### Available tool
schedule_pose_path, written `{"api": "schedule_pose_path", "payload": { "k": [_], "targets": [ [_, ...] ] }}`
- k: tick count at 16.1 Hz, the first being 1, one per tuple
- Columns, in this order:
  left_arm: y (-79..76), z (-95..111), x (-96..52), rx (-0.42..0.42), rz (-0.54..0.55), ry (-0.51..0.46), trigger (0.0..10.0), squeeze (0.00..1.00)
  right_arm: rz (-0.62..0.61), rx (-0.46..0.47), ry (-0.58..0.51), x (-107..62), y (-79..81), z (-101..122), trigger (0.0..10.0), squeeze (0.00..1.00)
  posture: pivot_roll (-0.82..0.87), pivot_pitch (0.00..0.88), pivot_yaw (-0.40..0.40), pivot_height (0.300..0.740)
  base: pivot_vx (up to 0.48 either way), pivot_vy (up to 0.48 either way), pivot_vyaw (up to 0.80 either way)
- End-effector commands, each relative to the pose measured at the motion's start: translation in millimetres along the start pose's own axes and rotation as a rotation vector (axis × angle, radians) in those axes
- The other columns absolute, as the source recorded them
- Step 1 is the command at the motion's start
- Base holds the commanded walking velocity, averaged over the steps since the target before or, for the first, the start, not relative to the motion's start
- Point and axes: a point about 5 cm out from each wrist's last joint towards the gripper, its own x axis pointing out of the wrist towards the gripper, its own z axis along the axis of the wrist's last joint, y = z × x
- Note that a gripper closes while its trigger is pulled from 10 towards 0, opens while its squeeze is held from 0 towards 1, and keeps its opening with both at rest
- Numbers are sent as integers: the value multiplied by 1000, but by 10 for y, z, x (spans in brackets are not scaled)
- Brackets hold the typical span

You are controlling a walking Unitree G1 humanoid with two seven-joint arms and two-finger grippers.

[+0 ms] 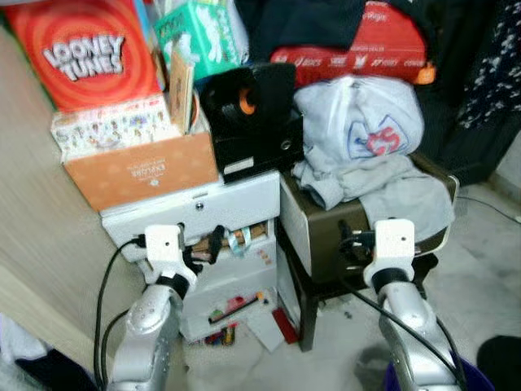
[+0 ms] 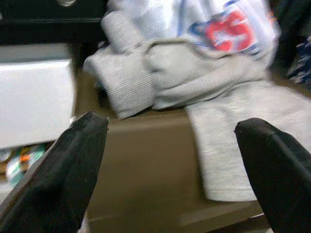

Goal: Clean up the room

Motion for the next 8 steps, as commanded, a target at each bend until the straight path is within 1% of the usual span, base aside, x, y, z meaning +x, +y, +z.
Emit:
{"api": "schedule_pose_path", "payload": {
  "k": [1, 3, 6, 7, 8],
  "targets": [
    [46, 24, 5, 8, 20, -2, 10000, 0, 19, -1, -12, 23, 36, 45, 10000, 0, -174, 0, 64, 740, 0, -281, 0],
    [60, 22, 2, -8, 25, -4, 10000, 0, 19, 0, -12, 26, 43, 46, 10000, 0, -172, 0, 65, 740, 0, 0, 0],
    [64, 22, 4, -5, 27, -5, 10000, 0, 19, -5, -12, 28, 42, 44, 10000, 0, -172, 0, 65, 740, 0, 0, 0],
    [80, 15, 1, 6, 42, 5, 10000, 0, 19, -7, -11, 28, 43, 38, 10000, 0, -172, 0, 65, 740, 0, 0, 506],
    [91, 1, 0, 15, 47, 17, 10000, 0, 20, -8, -8, 31, 50, 32, 10000, 0, -169, 0, 65, 740, 0, 0, 800]
  ]
}}
